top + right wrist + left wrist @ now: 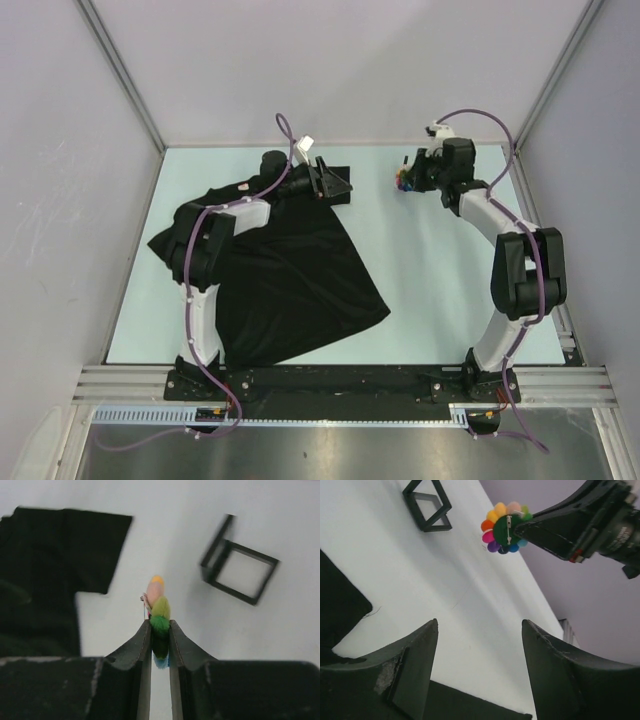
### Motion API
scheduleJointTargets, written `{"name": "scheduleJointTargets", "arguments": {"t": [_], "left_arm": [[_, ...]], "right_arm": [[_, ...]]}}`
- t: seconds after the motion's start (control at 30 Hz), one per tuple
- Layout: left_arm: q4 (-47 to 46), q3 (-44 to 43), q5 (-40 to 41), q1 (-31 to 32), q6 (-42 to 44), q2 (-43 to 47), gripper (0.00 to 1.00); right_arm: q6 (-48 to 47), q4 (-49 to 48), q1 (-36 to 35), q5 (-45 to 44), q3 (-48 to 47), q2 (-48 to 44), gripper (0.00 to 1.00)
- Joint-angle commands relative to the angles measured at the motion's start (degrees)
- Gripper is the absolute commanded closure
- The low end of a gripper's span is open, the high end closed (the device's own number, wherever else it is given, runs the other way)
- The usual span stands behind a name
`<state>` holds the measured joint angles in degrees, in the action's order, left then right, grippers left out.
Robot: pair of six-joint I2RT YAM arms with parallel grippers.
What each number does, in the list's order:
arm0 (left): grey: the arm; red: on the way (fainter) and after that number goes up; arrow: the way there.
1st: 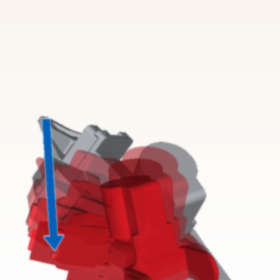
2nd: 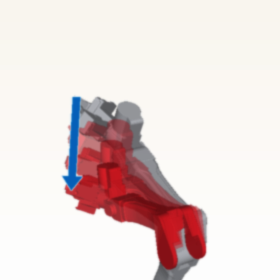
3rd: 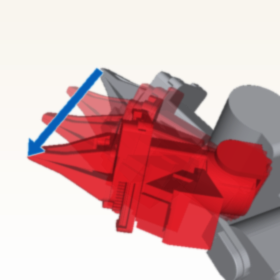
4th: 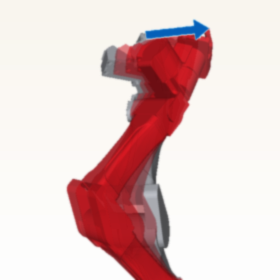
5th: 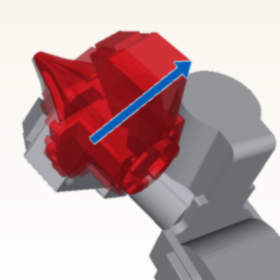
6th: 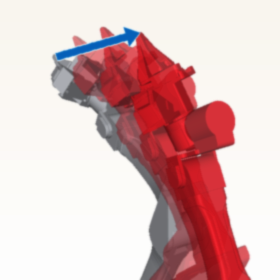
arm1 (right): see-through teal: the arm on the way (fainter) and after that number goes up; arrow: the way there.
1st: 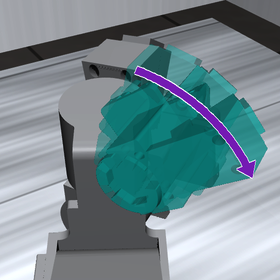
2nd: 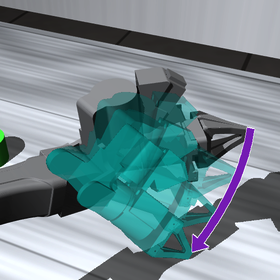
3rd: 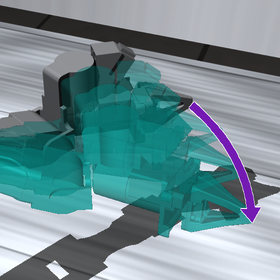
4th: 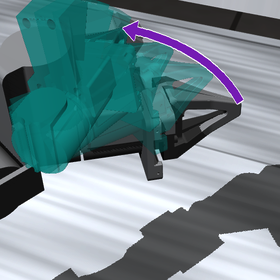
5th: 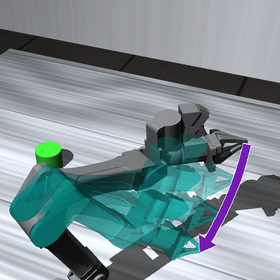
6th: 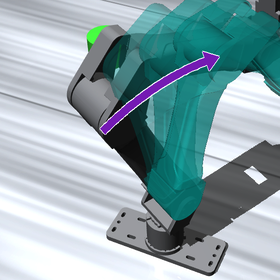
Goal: Remove the brooch from the garment
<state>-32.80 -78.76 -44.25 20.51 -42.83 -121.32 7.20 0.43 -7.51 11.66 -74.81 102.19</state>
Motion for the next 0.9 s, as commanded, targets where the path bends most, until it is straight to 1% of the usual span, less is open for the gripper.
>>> {"name": "scheduleJointTargets", "arguments": {"t": [0.0,0.07,0.17,0.2,0.27,0.3,0.33,0.37,0.4,0.43,0.5,0.53,0.6,0.63,0.67,0.7,0.77,0.87], "left_arm": [[8.07,-0.6,3.11,0.14,10.74,7.4,0.28],[9.94,-0.43,5.13,0.14,12.15,8.2,0.28],[10.29,-0.51,5.93,0.05,11.89,7.85,0.3],[10.91,-0.95,6.02,0.05,11.98,7.15,0.3],[13.18,-2.36,6.28,-0.03,12.76,6.45,0.3],[13.72,-2.71,6.8,-0.03,13.12,6.18,0.3],[14.16,-2.63,7.33,-0.03,13.47,6.27,0.3],[14.42,-2.54,8.21,-0.12,14.08,6.44,0.3],[14.43,-2.45,8.56,-0.12,14.18,6.62,0.29],[14.08,-2.28,8.65,-0.12,14.18,6.71,0.29],[12.5,-1.84,8.65,-0.12,13.65,6.71,0.29],[11.88,-1.49,8.48,-0.21,13.13,6.71,0.29],[10.3,-0.87,8.13,-0.3,12.68,6.62,0.29],[9.6,-0.52,8.21,-0.47,11.99,6.71,0.29],[8.03,-0.25,8.04,-0.47,11.54,6.71,0.29],[7.4,-0.08,7.78,-0.56,11.28,6.71,0.29],[5.74,0.1,7.6,-0.91,10.31,6.44,0.29],[3.1,0.63,6.9,-1.53,8.73,6.36,0.29]], "right_arm": [[-9.03,-6.48,-4.34,11.63,1.94,-0.59,1.0],[-13.15,-9.21,-5.84,9.53,3.6,-0.59,1.0],[-15.29,-11.58,-6.99,5.4,4.05,0.2,1.0],[-17.38,-11.76,-7.08,4.0,4.05,0.2,1.0],[-21.85,-11.94,-8.22,-1.61,4.05,0.29,1.0],[-27.1,-12.03,-8.92,-4.77,4.05,0.38,1.0],[-30.02,-11.42,-9.45,-9.24,3.97,0.46,1.0],[-32.05,-10.89,-9.28,-11.11,3.97,0.38,1.0],[-34.08,-9.75,-8.93,-11.66,3.97,0.03,1.0],[-39.32,-5.91,-8.41,-9.22,4.14,-0.24,1.0],[-42.6,-5.26,-5.42,-4.92,5.19,-0.85,1.0],[-46.97,-7.7,-4.63,-4.63,7.46,-0.85,1.0],[-51.57,-9.91,-4.36,-5.68,9.41,-1.2,1.0],[-53.24,-13.66,-4.27,-5.25,10.28,-1.12,1.0],[-58.39,-16.05,-4.01,-4.64,12.73,-0.94,1.0],[-61.49,-19.38,-3.83,-4.54,13.62,0.01,1.0],[-67.64,-20.9,-3.66,-4.89,14.25,1.16,1.0],[-70.56,-23.44,-1.99,-3.84,14.34,2.31,1.0]]}}
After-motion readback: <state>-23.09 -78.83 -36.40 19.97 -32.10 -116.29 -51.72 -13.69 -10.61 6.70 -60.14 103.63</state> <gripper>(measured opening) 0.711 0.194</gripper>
